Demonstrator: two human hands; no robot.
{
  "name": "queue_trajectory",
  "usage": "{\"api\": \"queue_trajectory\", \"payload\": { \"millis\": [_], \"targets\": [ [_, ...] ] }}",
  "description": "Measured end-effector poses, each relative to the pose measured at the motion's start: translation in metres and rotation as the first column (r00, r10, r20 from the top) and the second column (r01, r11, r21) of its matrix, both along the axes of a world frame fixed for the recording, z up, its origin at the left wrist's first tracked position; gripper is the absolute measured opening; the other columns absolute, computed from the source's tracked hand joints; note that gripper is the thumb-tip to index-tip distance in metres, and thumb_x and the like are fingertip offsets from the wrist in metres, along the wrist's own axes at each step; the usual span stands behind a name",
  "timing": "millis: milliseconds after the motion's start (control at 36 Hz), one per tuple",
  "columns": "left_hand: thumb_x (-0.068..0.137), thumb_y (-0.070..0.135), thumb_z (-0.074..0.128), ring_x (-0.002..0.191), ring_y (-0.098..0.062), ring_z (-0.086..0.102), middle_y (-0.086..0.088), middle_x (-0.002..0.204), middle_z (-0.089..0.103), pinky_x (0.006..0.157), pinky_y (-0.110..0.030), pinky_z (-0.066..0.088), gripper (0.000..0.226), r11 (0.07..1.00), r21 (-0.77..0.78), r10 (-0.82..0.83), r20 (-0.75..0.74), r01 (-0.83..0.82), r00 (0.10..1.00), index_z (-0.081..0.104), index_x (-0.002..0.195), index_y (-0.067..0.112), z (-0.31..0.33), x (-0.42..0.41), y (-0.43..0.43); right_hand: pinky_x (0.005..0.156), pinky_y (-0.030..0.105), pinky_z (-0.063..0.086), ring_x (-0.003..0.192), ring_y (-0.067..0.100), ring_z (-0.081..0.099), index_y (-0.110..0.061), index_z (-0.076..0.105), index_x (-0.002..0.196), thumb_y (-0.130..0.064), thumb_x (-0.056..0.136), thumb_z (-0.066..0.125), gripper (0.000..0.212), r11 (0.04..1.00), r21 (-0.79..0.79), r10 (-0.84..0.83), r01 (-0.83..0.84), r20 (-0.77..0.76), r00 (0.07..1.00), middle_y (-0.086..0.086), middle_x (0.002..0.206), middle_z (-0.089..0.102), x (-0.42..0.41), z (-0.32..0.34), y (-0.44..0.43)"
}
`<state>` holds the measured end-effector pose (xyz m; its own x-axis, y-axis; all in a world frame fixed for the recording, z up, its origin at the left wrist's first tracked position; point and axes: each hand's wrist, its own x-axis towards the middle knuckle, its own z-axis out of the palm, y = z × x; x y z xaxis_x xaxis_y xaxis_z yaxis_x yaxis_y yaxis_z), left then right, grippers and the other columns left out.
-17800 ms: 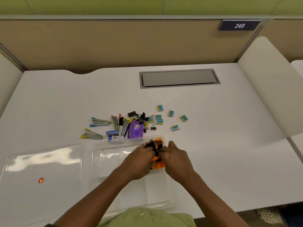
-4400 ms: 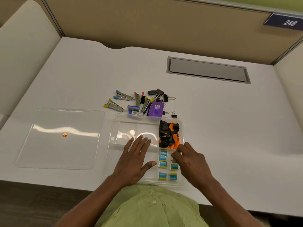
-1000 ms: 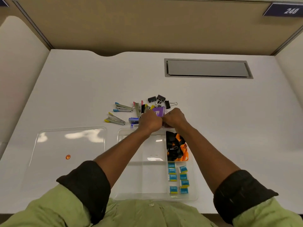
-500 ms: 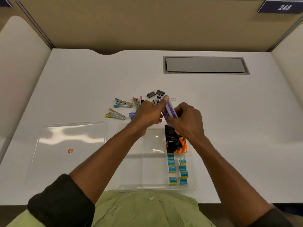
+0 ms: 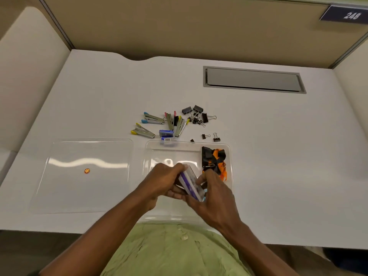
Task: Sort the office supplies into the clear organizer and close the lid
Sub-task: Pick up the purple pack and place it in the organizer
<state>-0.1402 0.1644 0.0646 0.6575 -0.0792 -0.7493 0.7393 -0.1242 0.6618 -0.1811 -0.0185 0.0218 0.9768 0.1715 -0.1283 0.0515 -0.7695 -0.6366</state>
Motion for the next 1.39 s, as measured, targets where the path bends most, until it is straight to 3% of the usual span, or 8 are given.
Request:
{"api": "queue_trajectory", "payload": {
  "millis": [278,444,556,806,972,1111,1194,1389],
  "targets": [
    [0.090,0.034,0.075,0.075,-0.014,0.078,0.000,0.095,0.080,0.075,-0.042,0.067,0.025,0.862,0.468,-0.294,0.146,0.196,0.945,0.078,0.108,0.017,-0.031,-0.020,-0.003,0.058,0.019,0.044,0.084,0.003,0.056,-0.032,0.052,0.106,-0.077,0.071,0.064,0.057,0.994,-0.101,0.047,-0.048,-0.015,0.999,-0.017,0.105,0.053,-0.020,-0.010,0.012],
    [0.096,0.022,0.073,0.103,-0.013,0.069,0.003,0.126,0.072,0.077,-0.021,0.058,0.044,0.790,0.452,-0.552,0.229,0.414,0.802,0.064,0.139,0.031,-0.027,-0.012,0.004,0.083,0.008,0.051,0.112,0.003,0.059,-0.032,0.044,0.135,-0.030,0.085,0.079,0.061,0.986,0.156,0.061,-0.052,-0.053,0.997,-0.013,0.130,0.053,0.007,-0.006,-0.011],
    [0.092,0.018,0.078,0.107,-0.015,0.070,0.002,0.129,0.071,0.088,-0.033,0.063,0.051,0.749,0.435,-0.631,0.237,0.500,0.738,0.062,0.140,0.028,-0.029,-0.009,0.003,0.097,0.016,0.050,0.121,0.002,0.052,-0.033,0.039,0.146,-0.020,0.089,0.075,0.069,0.973,0.099,0.217,-0.210,-0.067,0.974,-0.010,0.139,0.051,0.025,-0.003,-0.016],
    [0.084,0.020,0.088,0.104,-0.018,0.073,-0.003,0.122,0.073,0.094,-0.039,0.063,0.072,0.836,0.414,-0.479,0.232,0.360,0.847,0.044,0.142,0.022,-0.045,-0.015,0.010,0.089,0.028,0.059,0.106,0.011,0.064,-0.025,0.057,0.131,-0.019,0.087,0.077,0.048,0.948,0.005,0.317,-0.320,-0.145,0.937,-0.005,0.124,0.065,0.040,-0.008,-0.010],
    [0.089,0.050,0.078,0.121,-0.017,0.059,0.006,0.132,0.063,0.099,-0.033,0.052,0.053,0.654,0.744,-0.633,0.441,0.135,0.636,0.060,0.132,0.024,-0.060,-0.030,0.032,0.091,0.036,0.057,0.108,0.015,0.062,-0.026,0.057,0.130,-0.021,0.088,0.075,0.046,0.958,-0.115,0.247,-0.262,-0.130,0.960,-0.003,0.123,0.064,0.020,-0.014,-0.001],
    [0.085,0.092,0.019,0.158,-0.024,0.028,-0.007,0.169,0.034,0.128,-0.040,0.025,0.110,0.545,0.795,-0.731,0.297,0.264,0.614,0.035,0.161,0.015,-0.089,-0.051,0.043,0.085,0.040,0.060,0.116,0.023,0.056,-0.015,0.053,0.139,-0.021,0.081,0.081,0.064,0.881,-0.316,0.338,-0.351,-0.098,0.936,0.007,0.131,0.055,0.008,-0.021,0.011],
    [0.091,0.088,0.013,0.163,-0.021,-0.009,-0.009,0.176,-0.004,0.133,-0.037,-0.003,0.109,0.453,0.852,-0.811,0.272,0.262,0.518,0.004,0.168,0.012,-0.111,-0.065,0.046,0.075,0.042,0.061,0.119,0.031,0.050,0.001,0.057,0.128,-0.012,0.075,0.082,0.061,0.759,-0.533,0.407,-0.374,-0.061,0.911,0.018,0.126,0.054,0.005,-0.020,0.022],
    [0.102,0.076,0.024,0.164,-0.024,-0.009,-0.009,0.176,-0.011,0.130,-0.043,-0.003,0.096,0.379,0.900,-0.856,0.254,0.214,0.450,-0.001,0.168,0.011,-0.120,-0.065,0.047,0.076,0.039,0.061,0.105,0.029,0.058,0.002,0.068,0.108,-0.017,0.077,0.082,0.040,0.785,-0.531,0.399,-0.321,0.037,0.916,0.017,0.108,0.062,-0.013,-0.029,0.041]
  ]
}}
